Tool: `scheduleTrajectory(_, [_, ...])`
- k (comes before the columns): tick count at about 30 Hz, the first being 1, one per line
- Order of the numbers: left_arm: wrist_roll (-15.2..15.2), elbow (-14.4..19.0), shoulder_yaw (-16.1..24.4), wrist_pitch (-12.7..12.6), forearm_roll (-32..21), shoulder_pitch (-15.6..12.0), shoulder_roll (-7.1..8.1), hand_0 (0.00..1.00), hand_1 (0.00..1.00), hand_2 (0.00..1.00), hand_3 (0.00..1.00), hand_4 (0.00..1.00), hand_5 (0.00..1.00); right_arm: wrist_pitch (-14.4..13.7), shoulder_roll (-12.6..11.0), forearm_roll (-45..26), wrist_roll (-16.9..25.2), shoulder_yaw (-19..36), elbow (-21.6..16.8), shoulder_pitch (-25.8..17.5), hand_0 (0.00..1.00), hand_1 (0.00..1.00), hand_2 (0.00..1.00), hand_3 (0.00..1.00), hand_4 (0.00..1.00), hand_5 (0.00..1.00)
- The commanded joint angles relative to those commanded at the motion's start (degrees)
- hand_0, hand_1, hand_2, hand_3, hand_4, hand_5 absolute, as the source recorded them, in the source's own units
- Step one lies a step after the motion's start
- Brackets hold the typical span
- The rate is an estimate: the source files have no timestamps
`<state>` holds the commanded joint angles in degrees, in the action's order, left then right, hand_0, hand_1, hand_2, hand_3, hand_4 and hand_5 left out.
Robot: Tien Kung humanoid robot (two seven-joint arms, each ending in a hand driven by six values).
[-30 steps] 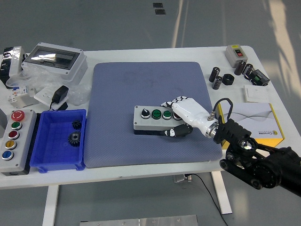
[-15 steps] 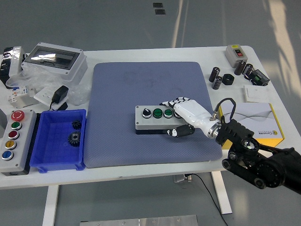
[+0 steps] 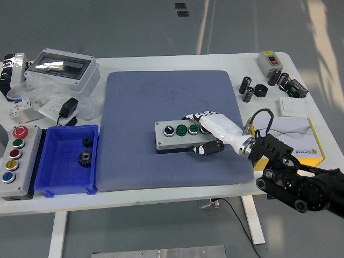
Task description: Pick up the button,place it on the desk,press the button,press the button
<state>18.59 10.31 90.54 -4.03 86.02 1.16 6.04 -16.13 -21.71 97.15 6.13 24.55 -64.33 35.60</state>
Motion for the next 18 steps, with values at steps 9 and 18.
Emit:
scheduleTrajectory(9, [0.1,0.0,0.1,0.0,0.1,-0.1,0.02,0.622,0.588,0.539,0.592,0.606,0.219,2.2,-0.6,-3.1,-0.8,0.2,-1.4,0.4,0.906,0.837,0.829,0.91,0.498,0.053])
scheduleTrajectory(18, [0.1,0.0,0.0,0.1,0.1,-0.2,0.03,0.622,0.584,0.537,0.591,0.6,0.215,4.1,-1.4,-5.3,-1.7,0.6,-3.1,0.9,0.912,0.845,0.841,0.946,0.536,0.044])
